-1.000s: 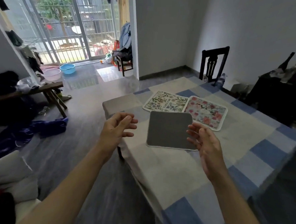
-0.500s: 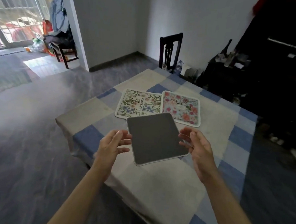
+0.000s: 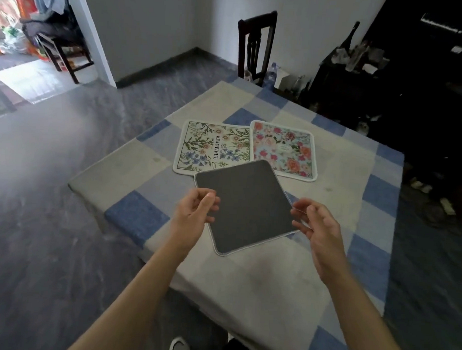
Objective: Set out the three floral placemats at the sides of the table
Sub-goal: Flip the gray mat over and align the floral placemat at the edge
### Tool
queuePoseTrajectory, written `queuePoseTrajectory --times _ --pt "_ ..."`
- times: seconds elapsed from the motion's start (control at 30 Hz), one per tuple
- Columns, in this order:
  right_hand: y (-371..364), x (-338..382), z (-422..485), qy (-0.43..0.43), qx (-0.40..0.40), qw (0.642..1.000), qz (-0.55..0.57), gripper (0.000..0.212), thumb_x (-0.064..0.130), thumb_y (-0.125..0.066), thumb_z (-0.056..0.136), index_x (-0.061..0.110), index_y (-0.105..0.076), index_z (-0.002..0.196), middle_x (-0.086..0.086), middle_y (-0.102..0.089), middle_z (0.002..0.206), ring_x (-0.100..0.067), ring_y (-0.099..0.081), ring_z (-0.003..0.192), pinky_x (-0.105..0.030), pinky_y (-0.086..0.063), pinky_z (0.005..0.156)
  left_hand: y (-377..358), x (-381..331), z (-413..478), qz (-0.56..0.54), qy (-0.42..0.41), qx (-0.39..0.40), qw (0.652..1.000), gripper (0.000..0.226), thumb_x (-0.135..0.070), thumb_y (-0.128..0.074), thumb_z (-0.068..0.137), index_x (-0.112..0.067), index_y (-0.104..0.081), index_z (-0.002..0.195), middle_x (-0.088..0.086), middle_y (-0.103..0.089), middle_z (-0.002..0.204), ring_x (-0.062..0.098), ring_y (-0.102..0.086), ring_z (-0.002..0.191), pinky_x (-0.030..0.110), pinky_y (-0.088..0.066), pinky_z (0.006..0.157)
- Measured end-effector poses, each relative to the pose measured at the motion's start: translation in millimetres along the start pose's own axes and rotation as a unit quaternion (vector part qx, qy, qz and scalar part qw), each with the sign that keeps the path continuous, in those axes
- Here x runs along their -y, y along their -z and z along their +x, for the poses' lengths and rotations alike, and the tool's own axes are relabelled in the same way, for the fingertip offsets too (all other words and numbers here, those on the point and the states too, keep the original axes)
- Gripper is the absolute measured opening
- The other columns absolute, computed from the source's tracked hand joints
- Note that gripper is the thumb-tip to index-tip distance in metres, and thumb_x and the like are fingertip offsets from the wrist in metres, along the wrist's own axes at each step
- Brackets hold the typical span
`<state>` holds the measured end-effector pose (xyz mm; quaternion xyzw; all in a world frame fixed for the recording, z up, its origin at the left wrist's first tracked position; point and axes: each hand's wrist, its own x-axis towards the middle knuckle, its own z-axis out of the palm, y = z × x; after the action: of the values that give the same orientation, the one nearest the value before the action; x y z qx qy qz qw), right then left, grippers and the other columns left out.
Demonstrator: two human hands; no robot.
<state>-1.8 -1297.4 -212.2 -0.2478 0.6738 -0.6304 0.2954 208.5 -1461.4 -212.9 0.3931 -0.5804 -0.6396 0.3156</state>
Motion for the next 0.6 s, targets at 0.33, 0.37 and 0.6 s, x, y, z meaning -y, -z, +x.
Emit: queuePoseTrajectory --times 0.33,0.37,0.6 --pt "13.4 -37.4 42.0 -0.020 0.029 0.998 -0.057 0.019 0.032 -0.055 0.097 0.034 -0.065 0.113 0.012 -0.069 0.110 -0.007 -0.064 0.105 -0.031 -0.053 0.092 -29.7 33.2 24.0 0.110 0.020 -0.027 0.993 0.009 -0.028 -0.056 0.096 -0.027 -0.062 0.103 -0.002 -0.069 0.099 0.016 -0.066 0.093 0.031 -0.055 0.079" --pt "17.0 -41.2 46.3 -0.017 0.038 0.997 -0.071 0.020 0.035 -0.058 0.095 0.037 -0.064 0.114 0.014 -0.068 0.111 -0.005 -0.064 0.106 -0.028 -0.053 0.091 -33.2 37.8 27.4 0.126 0.023 -0.035 0.991 0.009 -0.030 -0.056 0.096 -0.027 -0.062 0.103 -0.002 -0.069 0.098 0.016 -0.065 0.093 0.031 -0.054 0.080" --pt "37.9 -77.9 74.9 -0.004 0.092 0.982 -0.165 0.026 0.029 -0.066 0.090 0.038 -0.063 0.114 0.016 -0.066 0.108 -0.005 -0.063 0.100 -0.021 -0.052 0.083 -60.8 73.1 32.8 0.197 0.059 -0.050 0.977 0.007 -0.037 -0.060 0.094 -0.034 -0.060 0.100 -0.014 -0.065 0.089 -0.007 -0.059 0.082 0.007 -0.045 0.064"
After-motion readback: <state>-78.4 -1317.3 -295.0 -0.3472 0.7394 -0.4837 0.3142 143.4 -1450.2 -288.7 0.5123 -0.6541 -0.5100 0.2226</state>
